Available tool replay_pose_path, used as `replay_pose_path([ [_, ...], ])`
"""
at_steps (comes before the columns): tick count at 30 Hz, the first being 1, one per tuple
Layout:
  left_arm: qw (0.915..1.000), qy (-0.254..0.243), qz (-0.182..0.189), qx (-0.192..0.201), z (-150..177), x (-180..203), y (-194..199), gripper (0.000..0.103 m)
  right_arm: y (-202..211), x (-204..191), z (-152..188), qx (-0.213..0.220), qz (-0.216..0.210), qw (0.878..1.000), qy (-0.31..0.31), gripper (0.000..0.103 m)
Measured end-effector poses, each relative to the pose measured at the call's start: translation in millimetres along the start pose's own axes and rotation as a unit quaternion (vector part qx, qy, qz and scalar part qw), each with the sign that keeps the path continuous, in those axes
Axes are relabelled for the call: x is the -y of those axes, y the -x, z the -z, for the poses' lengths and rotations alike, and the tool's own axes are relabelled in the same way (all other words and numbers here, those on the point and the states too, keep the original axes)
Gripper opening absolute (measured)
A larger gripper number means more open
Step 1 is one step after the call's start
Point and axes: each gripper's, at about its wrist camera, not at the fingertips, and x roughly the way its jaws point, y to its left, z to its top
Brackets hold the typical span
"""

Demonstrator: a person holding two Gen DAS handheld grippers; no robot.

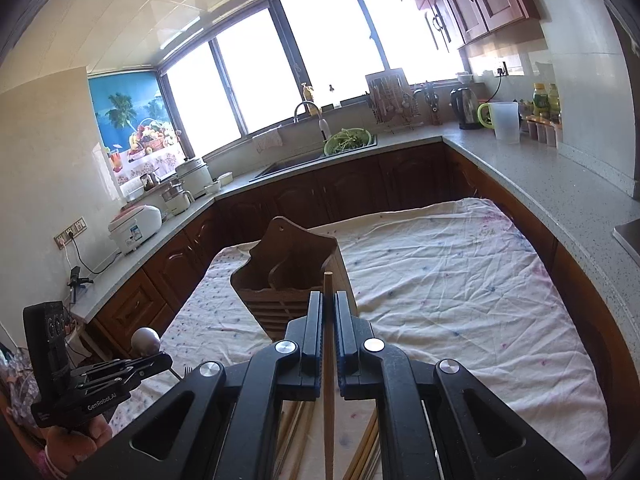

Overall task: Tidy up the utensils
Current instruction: 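Lift the spoon with the left tool while the right tool carries the chopstick to the holder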

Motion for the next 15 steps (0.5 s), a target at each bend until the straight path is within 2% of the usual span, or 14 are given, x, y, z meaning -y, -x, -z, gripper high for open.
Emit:
replay_pose_path([
  [8,0.9996,-0.006,0.001,0.027,-20,-1,10,0.002,-2,-10,-23,0.028,-0.015,0.999,0.003,0.005],
  [15,0.9968,-0.021,-0.012,0.077,-64,0,19,0.002,-6,-16,-62,0.073,-0.029,0.997,-0.005,0.005],
])
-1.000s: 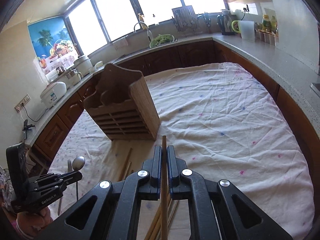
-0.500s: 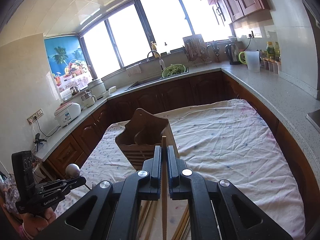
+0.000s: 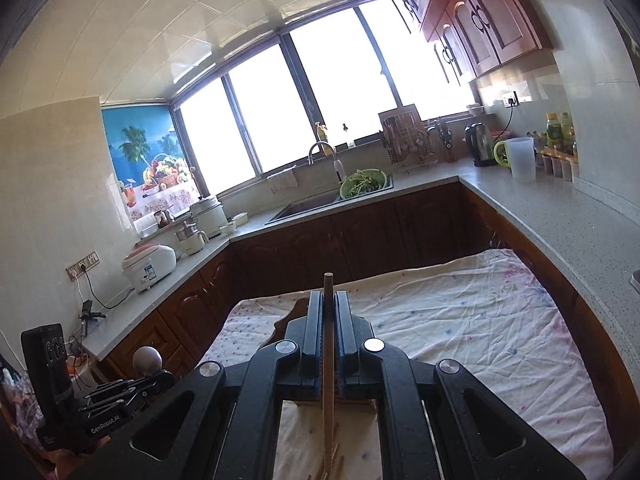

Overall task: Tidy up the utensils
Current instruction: 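Lift the spoon with the left tool while the right tool carries the chopstick to the holder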

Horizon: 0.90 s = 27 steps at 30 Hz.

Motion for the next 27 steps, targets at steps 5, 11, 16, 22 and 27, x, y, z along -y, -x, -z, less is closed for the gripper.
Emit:
replay_pose_path([
  [5,0.9992,-0.013,-0.018,0.032,-41,1,-12,0.002,-9,-5,-34,0.044,-0.002,0.999,-0.005,0.005],
  [11,0.9977,-0.02,-0.044,0.047,-72,-2,-46,0.002,-34,-9,-62,0.074,0.009,0.997,0.002,0.005],
  [16,0.9979,-0.007,-0.06,0.024,-73,-14,-93,0.002,-70,-1,-52,0.064,0.024,0.998,0.006,0.005],
  [22,0.9975,0.009,-0.07,-0.006,-54,-24,-140,0.002,-109,23,-22,0.04,0.032,0.998,-0.024,0.005],
  [27,0.9958,0.008,-0.083,-0.036,-38,-24,-166,0.002,-132,38,0,0.018,0.034,0.998,-0.048,0.005],
])
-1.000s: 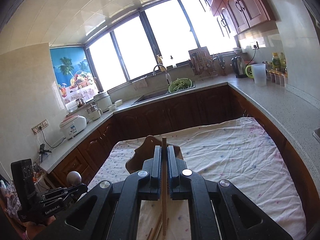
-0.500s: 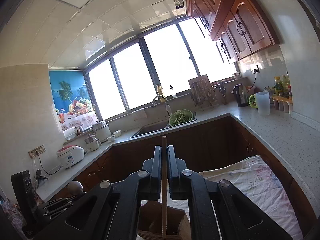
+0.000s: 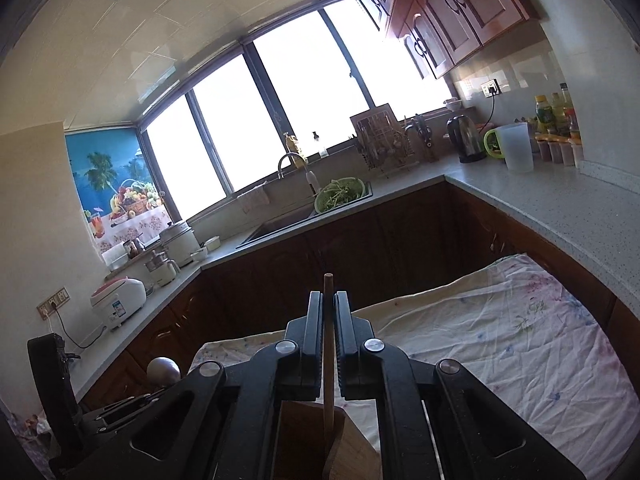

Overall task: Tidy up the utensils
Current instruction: 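Lift the spoon with the left tool while the right tool carries the chopstick to the holder, then open the left tool over the holder while the right tool releases its chopstick inside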

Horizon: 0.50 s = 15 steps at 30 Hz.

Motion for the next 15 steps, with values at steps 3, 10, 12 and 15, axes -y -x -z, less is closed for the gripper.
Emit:
replay_pose_path([
  [3,0.9999,-0.002,-0.003,-0.014,8,0,-11,0.002,-9,7,10,-0.015,0.002,1.0,-0.004,0.006],
  [10,0.9997,-0.008,-0.013,-0.019,15,2,-18,0.002,-11,9,11,-0.025,0.004,1.0,-0.005,0.006],
  [12,0.9997,-0.01,-0.012,-0.02,14,2,-18,0.002,-13,8,10,-0.029,0.005,1.0,-0.003,0.006],
  [15,0.9995,-0.015,-0.015,-0.022,15,2,-19,0.002,-14,8,10,-0.031,0.006,0.999,-0.002,0.007],
])
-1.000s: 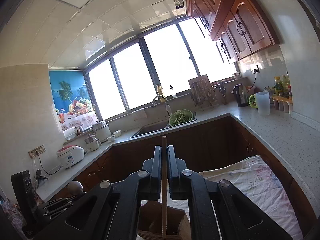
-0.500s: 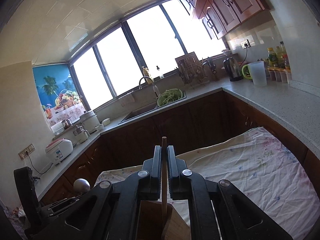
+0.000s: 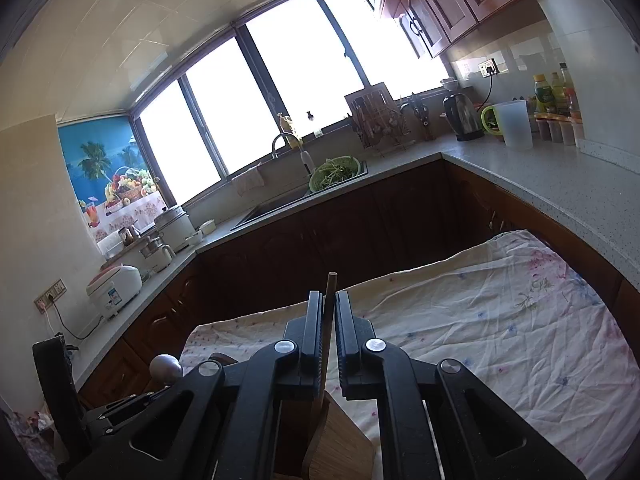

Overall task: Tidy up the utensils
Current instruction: 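Open the left tool over the holder while the right tool releases its chopstick inside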

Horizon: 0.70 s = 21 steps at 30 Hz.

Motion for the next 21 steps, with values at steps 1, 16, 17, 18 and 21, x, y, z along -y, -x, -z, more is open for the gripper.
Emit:
replay_pose_path([
  [1,1.0,-0.001,0.0,-0.002,0,0,-1,0.003,0,0,0,0.0,0.001,1.0,0.002,0.007],
  [16,0.9999,0.011,0.001,0.006,11,-4,33,0.079,36,12,2,0.015,-0.023,0.999,-0.04,0.097],
  [17,0.9999,0.012,0.002,0.009,14,-4,39,0.082,41,13,3,0.018,-0.025,0.999,-0.042,0.098],
  [18,0.9999,0.012,0.002,0.011,17,-5,45,0.083,47,13,5,0.019,-0.024,0.999,-0.042,0.099],
  [21,0.9996,0.02,0.002,0.018,27,-8,63,0.089,62,13,12,0.015,-0.026,0.999,-0.04,0.101],
])
